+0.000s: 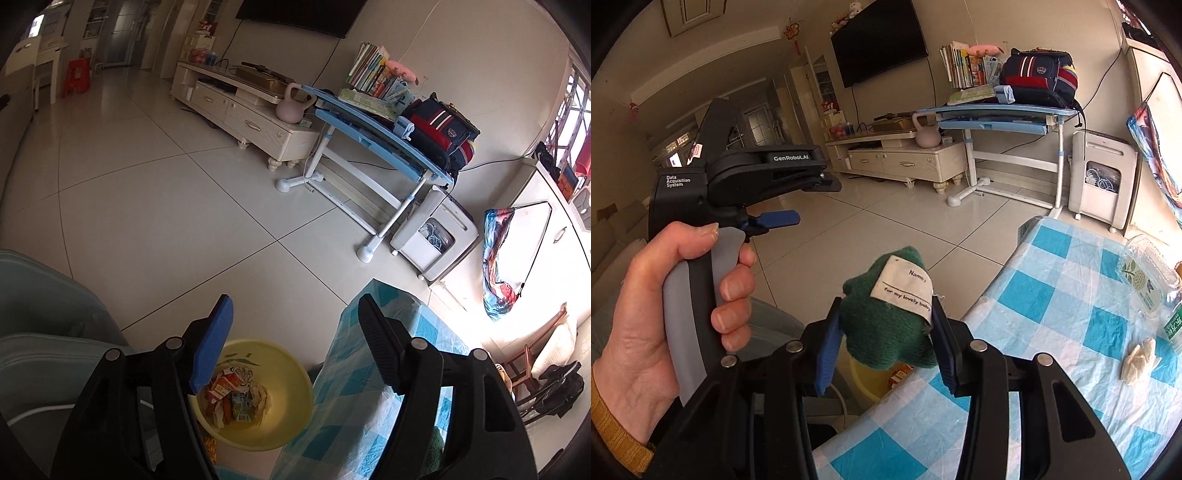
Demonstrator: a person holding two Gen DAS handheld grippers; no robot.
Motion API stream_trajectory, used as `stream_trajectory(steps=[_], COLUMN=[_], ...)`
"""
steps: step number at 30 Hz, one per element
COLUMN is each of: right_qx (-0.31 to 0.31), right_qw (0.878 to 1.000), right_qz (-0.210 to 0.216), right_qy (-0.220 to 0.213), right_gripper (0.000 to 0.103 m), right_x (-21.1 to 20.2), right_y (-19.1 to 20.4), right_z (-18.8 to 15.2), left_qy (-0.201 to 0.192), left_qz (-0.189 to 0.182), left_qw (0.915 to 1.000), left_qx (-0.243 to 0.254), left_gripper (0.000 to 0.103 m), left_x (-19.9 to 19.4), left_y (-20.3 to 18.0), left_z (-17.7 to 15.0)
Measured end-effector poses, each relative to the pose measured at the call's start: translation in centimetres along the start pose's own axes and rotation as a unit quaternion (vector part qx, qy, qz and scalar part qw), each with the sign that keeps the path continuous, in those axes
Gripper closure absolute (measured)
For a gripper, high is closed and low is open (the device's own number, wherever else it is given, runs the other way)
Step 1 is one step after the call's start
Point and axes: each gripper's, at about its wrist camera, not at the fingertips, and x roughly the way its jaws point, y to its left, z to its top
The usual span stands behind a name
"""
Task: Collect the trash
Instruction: 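Open the left gripper to drop the peel into the yellow basin, then open the right gripper to drop the plush toy into the basin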
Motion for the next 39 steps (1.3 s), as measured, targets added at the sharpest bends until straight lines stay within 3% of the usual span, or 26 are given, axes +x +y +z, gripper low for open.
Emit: stream_trajectory(steps=[10,27,39], right_qx=[-0.017,-0.027,-0.030], right_qw=[1.000,0.999,0.999], right_qz=[0.014,0.020,0.019], right_qy=[0.014,0.015,0.015], right_gripper=[0.058,0.058,0.055], right_x=[2.6,3.3,5.9], right_y=[1.0,1.6,1.5], right_z=[0.6,0.9,2.4], left_qy=[-0.012,-0.042,-0.057], left_qz=[-0.004,0.043,0.064], left_qw=[0.9999,0.9975,0.9955], left_qx=[-0.011,0.038,0.040], left_gripper=[0.035,0.030,0.025], left_x=[-0.8,-2.2,-2.8], left_y=[0.7,-0.7,-0.4], left_z=[0.5,0.6,1.0])
